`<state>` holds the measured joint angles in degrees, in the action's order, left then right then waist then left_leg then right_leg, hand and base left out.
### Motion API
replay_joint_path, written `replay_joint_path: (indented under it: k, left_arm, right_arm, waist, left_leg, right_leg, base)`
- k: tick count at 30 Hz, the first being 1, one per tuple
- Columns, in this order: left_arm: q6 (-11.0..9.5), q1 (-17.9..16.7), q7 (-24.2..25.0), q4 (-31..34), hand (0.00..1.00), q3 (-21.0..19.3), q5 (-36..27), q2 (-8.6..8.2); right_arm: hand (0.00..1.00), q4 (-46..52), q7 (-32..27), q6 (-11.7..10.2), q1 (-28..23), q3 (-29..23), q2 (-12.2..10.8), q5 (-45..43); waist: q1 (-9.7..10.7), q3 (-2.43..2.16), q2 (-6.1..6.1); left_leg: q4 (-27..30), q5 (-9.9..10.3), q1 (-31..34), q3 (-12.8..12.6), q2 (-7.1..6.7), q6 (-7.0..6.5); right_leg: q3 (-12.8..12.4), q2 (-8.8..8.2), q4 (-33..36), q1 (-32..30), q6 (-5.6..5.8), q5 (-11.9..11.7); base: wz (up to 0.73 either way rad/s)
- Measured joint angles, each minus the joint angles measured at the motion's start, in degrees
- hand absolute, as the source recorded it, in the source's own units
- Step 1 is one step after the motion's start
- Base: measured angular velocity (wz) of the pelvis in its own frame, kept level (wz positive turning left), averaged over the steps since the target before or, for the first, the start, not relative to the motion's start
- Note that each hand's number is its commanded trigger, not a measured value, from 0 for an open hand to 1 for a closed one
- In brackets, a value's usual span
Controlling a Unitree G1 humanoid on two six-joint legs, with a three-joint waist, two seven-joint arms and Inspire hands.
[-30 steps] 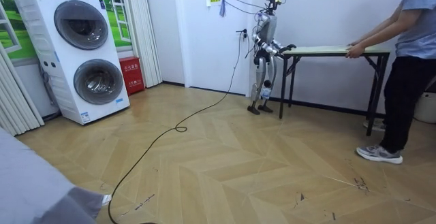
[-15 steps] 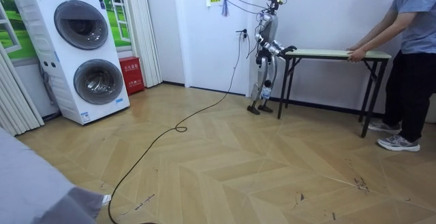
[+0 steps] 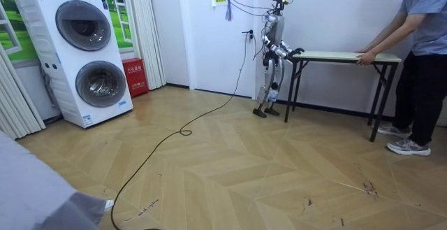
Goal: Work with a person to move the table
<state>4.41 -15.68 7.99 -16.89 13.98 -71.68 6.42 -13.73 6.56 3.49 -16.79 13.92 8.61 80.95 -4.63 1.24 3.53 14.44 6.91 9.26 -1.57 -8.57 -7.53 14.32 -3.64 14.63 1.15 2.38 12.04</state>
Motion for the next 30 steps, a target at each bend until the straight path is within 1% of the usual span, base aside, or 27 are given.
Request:
replay_joint_path:
  k: [1, 2, 3, 4, 5, 6, 7, 8, 9, 10, 11, 12, 13, 14, 15, 18, 20, 22, 26, 30]
  left_arm:
    - [-0.2, 0.0, 0.1, -0.3, 1.00, -0.1, 0.0, -0.18]
    - [-0.2, 0.0, 0.2, -0.4, 1.00, -0.1, 0.0, -0.21]
    - [-0.2, 0.0, 0.6, -0.8, 0.95, -0.2, 0.0, -0.26]
    - [-0.2, 0.0, 1.4, -1.2, 0.81, -0.3, 0.0, -0.26]
    - [-0.3, 0.0, 1.6, -1.3, 0.76, -0.4, 0.0, -0.26]
    - [-0.6, 0.0, 1.9, -1.6, 0.69, -0.3, 0.0, -0.26]
    - [-0.9, 0.0, 2.5, -2.2, 0.64, -0.3, 0.0, -0.26]
    - [-1.1, 0.0, 3.0, -2.9, 0.60, -0.3, 0.2, -0.24]
    - [-1.3, 0.0, 3.6, -3.5, 0.56, -0.3, 0.4, -0.25]
    - [-1.9, 0.3, 4.6, -4.8, 0.53, -0.2, 1.8, -0.16]
    - [-2.2, 0.4, 5.0, -5.1, 0.34, -0.1, 3.0, 0.00]
    - [-2.6, 0.7, 5.1, -5.7, 0.05, 0.4, 5.7, 0.58]
    - [-2.6, 1.1, 5.1, -6.2, 0.00, 1.1, 8.0, 1.53]
    - [-2.6, 1.3, 5.1, -6.4, 0.00, 1.3, 9.0, 1.89]
    - [-2.6, 1.4, 5.1, -6.9, 0.00, 1.6, 10.5, 2.25]
    - [-2.6, 2.2, 5.3, -8.7, 0.00, 1.6, 12.3, 2.16]
    - [-2.4, 2.3, 5.4, -9.3, 0.00, 1.8, 12.3, 2.18]
    - [-2.3, 2.2, 6.1, -9.3, 0.00, 2.0, 12.3, 2.20]
    - [-1.9, 2.2, 7.6, -9.7, 0.00, 2.0, 12.7, 2.11]
    - [-1.9, 2.1, 9.3, -10.1, 0.00, 1.7, 14.1, 2.67]
  right_arm:
    - [1.00, -0.2, 0.0, 0.1, 0.0, 0.0, -0.1, 0.0]
    - [1.00, -0.2, 0.0, 0.2, 0.0, 0.0, -0.1, 0.0]
    - [1.00, -0.2, 0.0, 0.2, 0.0, 0.0, -0.1, 0.0]
    - [1.00, -0.2, 0.0, 0.3, -0.1, 0.0, -0.1, 0.0]
    - [0.96, -0.2, 0.0, 0.3, -0.1, 0.0, -0.2, 0.0]
    - [0.81, -0.3, 0.0, 0.3, -0.1, 0.1, -0.2, 0.0]
    - [0.69, -0.6, 0.0, 0.3, -0.1, 0.1, -0.4, 0.0]
    - [0.65, -1.2, 0.4, 0.3, -0.1, 0.2, -0.6, -0.1]
    - [0.58, -1.6, 0.6, 0.3, -0.1, 0.3, -0.7, -0.2]
    - [0.47, -2.5, 1.1, 0.3, 0.0, 0.3, -0.9, -0.6]
    - [0.11, -3.0, 1.4, 0.3, 0.2, 0.2, -1.0, -0.6]
    - [0.00, -3.7, 1.9, 0.3, 0.4, 0.2, -1.0, -0.6]
    - [0.00, -4.1, 2.2, 0.3, 0.5, 0.2, -1.0, -0.6]
    - [0.00, -4.3, 2.4, 0.3, 0.4, 0.2, -1.0, -0.6]
    - [0.00, -4.5, 2.5, 0.3, 0.2, 0.2, -1.0, -0.6]
    - [0.00, -5.8, 4.6, 0.2, 0.2, 0.3, -1.1, -0.5]
    - [0.00, -6.0, 5.8, 0.2, 0.2, 0.3, -1.2, -0.5]
    - [0.00, -6.2, 6.5, 0.3, 0.2, 0.4, -1.4, -0.6]
    - [0.00, -6.2, 7.8, 0.3, -0.1, 0.2, -1.4, -1.9]
    - [0.00, -6.3, 9.3, 0.4, -0.3, 0.1, -1.2, -3.4]
  waist:
    - [0.0, -0.02, 0.00]
    - [0.0, -0.02, -0.01]
    - [0.0, -0.06, -0.07]
    - [0.0, -0.13, -0.20]
    - [0.0, -0.15, -0.25]
    - [0.0, -0.19, -0.32]
    - [0.1, -0.25, -0.43]
    - [0.2, -0.37, -0.63]
    - [0.2, -0.55, -0.78]
    - [0.3, -0.89, -1.16]
    - [0.3, -0.95, -1.27]
    - [0.3, -0.94, -1.28]
    - [0.3, -0.92, -1.27]
    - [0.5, -0.91, -1.28]
    - [1.1, -0.91, -1.21]
    - [1.6, -0.93, -1.14]
    - [2.8, -0.86, -1.03]
    - [3.3, -0.77, -1.02]
    - [3.6, -0.69, -1.09]
    - [4.1, -0.63, -1.19]
  left_leg:
    - [0.0, 0.1, -0.3, 0.1, 0.00, -0.89]
    - [0.0, 0.0, -0.4, 0.1, 0.00, -1.49]
    - [-0.1, -0.2, -0.6, 0.1, 0.00, -2.51]
    - [-0.2, -0.4, -0.7, 0.1, 0.00, -3.13]
    - [-0.2, -0.5, -0.8, 0.1, 0.00, -3.40]
    - [-0.4, -0.7, -1.0, 0.1, 0.00, -3.73]
    - [-0.7, -0.9, -1.3, 0.1, 0.00, -4.18]
    - [-0.9, -1.0, -1.7, 0.1, 0.00, -4.26]
    - [-1.0, -1.0, -1.8, 0.1, 0.00, -4.26]
    - [-1.0, -1.0, -1.9, 0.1, 0.00, -4.29]
    - [-1.0, -1.0, -2.0, 0.1, 0.00, -4.31]
    - [-1.0, -1.0, -2.1, 0.1, -0.01, -4.39]
    - [-1.0, -0.8, -2.5, 0.0, -0.13, -4.44]
    - [-1.2, -0.6, -2.7, 0.0, -0.21, -4.36]
    - [-1.4, -0.3, -3.3, 0.0, -0.32, -4.50]
    - [-1.7, -0.1, -4.2, 0.0, -0.32, -4.36]
    - [-1.7, -0.1, -4.2, 0.0, -0.32, -4.37]
    - [-1.7, -0.1, -4.2, -0.1, -0.32, -4.38]
    - [-1.7, 0.0, -4.1, -0.1, -0.32, -4.44]
    - [-1.7, 0.0, -4.0, 0.0, -0.32, -4.45]
  right_leg:
    - [0.0, -0.02, 0.7, 0.0, 0.08, 0.4]
    - [0.0, -0.02, 1.0, 0.0, 0.08, 0.6]
    - [0.0, -0.02, 1.3, 0.0, 0.03, 0.8]
    - [-0.1, 0.00, 1.3, 0.0, -0.07, 1.0]
    - [-0.1, 0.00, 1.3, 0.0, -0.09, 1.0]
    - [-0.2, 0.01, 1.5, 0.0, -0.10, 1.0]
    - [-0.3, -0.03, 1.9, 0.0, -0.12, 1.0]
    - [-0.4, -0.05, 2.2, 0.0, -0.13, 1.0]
    - [-0.5, -0.05, 2.2, 0.1, -0.13, 1.0]
    - [-0.9, -0.04, 2.2, 0.1, -0.09, 1.0]
    - [-1.2, -0.04, 2.1, 0.0, -0.06, 1.1]
    - [-1.9, -0.30, 1.8, -0.4, -0.05, 0.9]
    - [-2.8, -0.70, 1.4, -1.1, 0.11, 0.5]
    - [-3.2, -0.89, 1.1, -1.4, 0.29, 0.1]
    - [-3.2, -1.31, 1.4, -1.9, 0.82, -0.3]
    - [-3.4, -1.30, 2.1, -1.9, 0.78, -0.5]
    - [-3.4, -1.33, 2.1, -1.9, 0.88, -0.6]
    - [-3.4, -1.33, 2.1, -2.0, 0.86, -0.6]
    - [-3.6, -1.33, 2.2, -2.1, 0.86, -0.6]
    - [-4.1, -1.27, 2.2, -2.2, 0.86, -0.6]
  base:
    - [0.00]
    - [0.00]
    - [-0.03]
    - [0.00]
    - [0.00]
    - [0.00]
    - [0.00]
    - [0.00]
    - [0.00]
    - [0.00]
    - [0.00]
    - [0.00]
    - [0.00]
    - [0.06]
    - [0.00]
    - [-0.09]
    - [-0.03]
    - [0.00]
    - [0.00]
    - [0.00]
